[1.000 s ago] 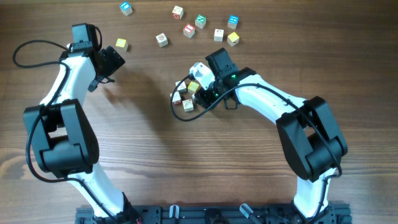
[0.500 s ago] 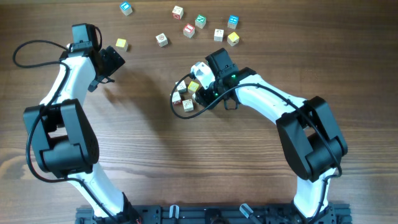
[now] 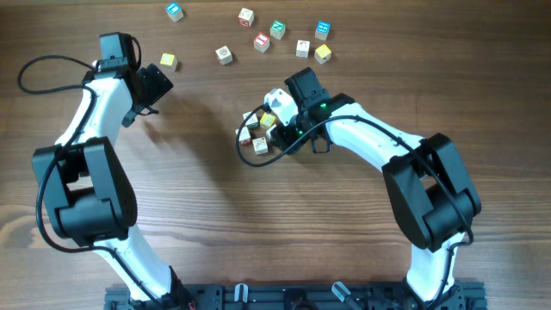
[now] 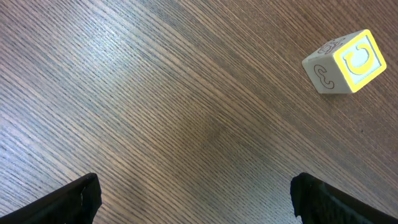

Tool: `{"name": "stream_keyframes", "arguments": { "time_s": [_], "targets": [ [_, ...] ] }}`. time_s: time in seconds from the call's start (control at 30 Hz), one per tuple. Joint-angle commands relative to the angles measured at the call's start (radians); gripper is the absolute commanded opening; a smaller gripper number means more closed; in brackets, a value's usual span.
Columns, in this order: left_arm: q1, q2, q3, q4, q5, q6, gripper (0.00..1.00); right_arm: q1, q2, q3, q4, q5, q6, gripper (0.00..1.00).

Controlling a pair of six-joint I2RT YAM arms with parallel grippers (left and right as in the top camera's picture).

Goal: Form a circle

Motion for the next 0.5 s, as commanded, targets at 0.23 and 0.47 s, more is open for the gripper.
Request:
{"name": "stream_keyframes", "arguments": {
  "time_s": [0.23,0.47],
  "targets": [
    [0.001,-0.016,0.011,0.001,0.001,0.008,1.00,0.004,-0.005,0.003,0.031,-0.009,0.009,0.49],
    [0.001,-0.016,0.011,0.001,0.001,0.008,1.00,0.005,-0.005,0.003,0.035,-0.008,0.042,0.50]
  ]
}}
